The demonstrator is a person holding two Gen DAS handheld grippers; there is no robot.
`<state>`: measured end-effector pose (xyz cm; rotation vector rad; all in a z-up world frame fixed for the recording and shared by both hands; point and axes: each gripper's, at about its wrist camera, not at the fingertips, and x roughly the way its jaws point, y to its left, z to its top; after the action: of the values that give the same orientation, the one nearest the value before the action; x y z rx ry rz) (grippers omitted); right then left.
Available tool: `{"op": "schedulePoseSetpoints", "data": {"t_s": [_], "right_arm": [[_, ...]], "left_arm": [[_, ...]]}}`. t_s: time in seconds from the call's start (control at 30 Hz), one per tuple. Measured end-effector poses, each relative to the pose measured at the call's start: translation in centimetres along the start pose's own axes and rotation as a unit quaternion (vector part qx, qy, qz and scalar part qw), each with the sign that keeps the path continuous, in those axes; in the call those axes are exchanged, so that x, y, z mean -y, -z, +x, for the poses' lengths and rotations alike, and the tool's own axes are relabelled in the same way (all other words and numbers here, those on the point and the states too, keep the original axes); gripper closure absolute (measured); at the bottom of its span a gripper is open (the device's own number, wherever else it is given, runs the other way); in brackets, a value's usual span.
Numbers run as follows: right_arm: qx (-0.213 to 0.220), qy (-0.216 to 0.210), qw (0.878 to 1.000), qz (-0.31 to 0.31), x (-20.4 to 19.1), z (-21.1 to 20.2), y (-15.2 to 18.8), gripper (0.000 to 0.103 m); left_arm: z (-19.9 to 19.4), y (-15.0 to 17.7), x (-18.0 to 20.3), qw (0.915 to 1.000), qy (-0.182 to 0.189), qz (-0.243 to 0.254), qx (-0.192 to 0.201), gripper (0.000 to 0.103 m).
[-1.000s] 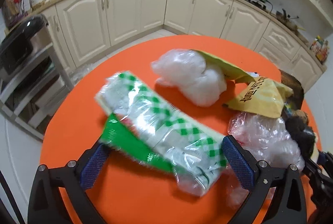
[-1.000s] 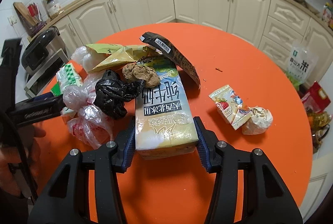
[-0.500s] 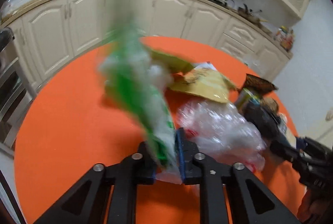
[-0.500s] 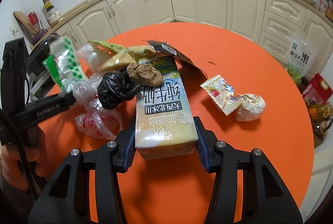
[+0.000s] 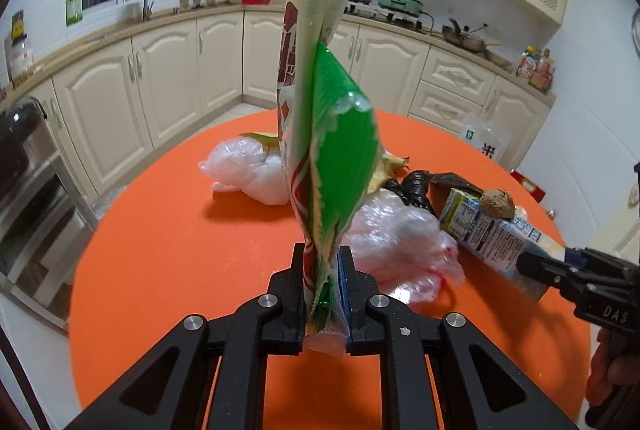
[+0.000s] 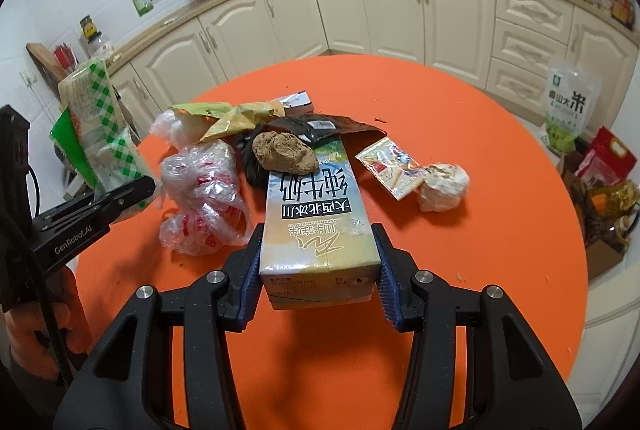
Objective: Collect trash
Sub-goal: 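Grasp the green-checked bag with the left tool while the right tool grasps the brown lump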
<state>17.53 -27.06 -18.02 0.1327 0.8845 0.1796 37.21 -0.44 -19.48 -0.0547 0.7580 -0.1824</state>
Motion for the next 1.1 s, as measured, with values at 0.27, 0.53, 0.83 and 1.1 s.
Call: {"op": "schedulePoseSetpoints", "data": {"t_s": [0.27, 0.53, 0.83, 1.1], "right_arm": [[0.001, -0.005, 1.000, 0.005, 0.5, -2.3, 2.0, 0.057], [-0.045, 0.023, 0.999, -0.015, -0.6, 1.5, 3.2, 0.051], [-0.016, 0.013, 1.000, -0.011, -0.9, -0.3, 1.8, 0.043], [-0.009, 0.027, 0.995, -0.097, -4.3, 0.7, -0.1, 0.065]], "left_arm": [[-3.7, 2.8, 4.5, 0.9998, 0.005, 0.018, 0.011, 0.094], [-7.3, 6.9, 6.3, 0.9995, 0.017, 0.025, -0.005, 0.094], [-11.0, 7.8, 5.7, 0.9997, 0.011, 0.020, -0.002, 0.093], [-12.2, 7.0, 4.8, 0.9998, 0.018, 0.007, -0.001, 0.093]]}}
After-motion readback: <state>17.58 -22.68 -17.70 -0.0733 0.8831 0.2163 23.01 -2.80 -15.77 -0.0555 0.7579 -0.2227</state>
